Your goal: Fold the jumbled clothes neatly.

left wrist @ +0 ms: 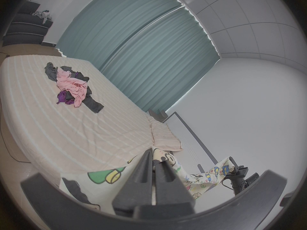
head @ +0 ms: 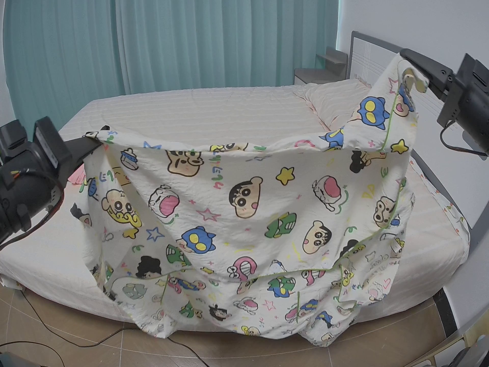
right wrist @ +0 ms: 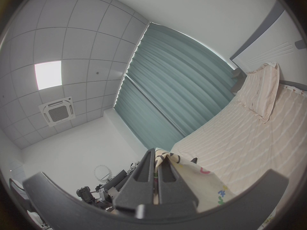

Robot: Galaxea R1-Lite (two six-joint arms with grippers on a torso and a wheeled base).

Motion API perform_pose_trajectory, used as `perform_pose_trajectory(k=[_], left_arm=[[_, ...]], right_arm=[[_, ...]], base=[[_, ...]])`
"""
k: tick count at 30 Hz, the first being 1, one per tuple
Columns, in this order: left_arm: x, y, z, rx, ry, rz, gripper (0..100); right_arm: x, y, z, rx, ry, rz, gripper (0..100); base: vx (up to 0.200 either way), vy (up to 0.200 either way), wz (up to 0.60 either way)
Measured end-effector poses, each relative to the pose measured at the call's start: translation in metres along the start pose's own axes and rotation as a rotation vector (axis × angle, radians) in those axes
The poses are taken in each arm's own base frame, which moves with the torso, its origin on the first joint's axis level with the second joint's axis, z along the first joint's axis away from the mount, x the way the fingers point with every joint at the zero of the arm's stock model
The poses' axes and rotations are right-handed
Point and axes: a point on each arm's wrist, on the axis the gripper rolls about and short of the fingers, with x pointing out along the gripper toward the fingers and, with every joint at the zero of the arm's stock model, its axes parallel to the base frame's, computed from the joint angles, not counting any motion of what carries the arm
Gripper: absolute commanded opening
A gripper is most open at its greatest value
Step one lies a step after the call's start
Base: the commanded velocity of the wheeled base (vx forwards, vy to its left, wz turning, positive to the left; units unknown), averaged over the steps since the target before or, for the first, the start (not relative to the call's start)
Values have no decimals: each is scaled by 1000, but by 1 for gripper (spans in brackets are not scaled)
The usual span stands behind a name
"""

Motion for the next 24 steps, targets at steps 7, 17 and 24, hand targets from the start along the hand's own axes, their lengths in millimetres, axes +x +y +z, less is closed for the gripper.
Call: perform_pose_trajectory(k=[7, 17, 24], left_arm=[[38, 8, -3, -14, 21, 32, 0], [87, 19, -7, -16, 44, 112, 0], [118, 25, -6, -68, 40, 152, 0]], right_arm=[[32, -29, 3, -7, -10, -56, 0], [58, -62, 6, -15, -27, -113, 0], [69, -78, 7, -17, -36, -141, 0]], base=[[200, 0, 0], [200, 0, 0], [200, 0, 0]])
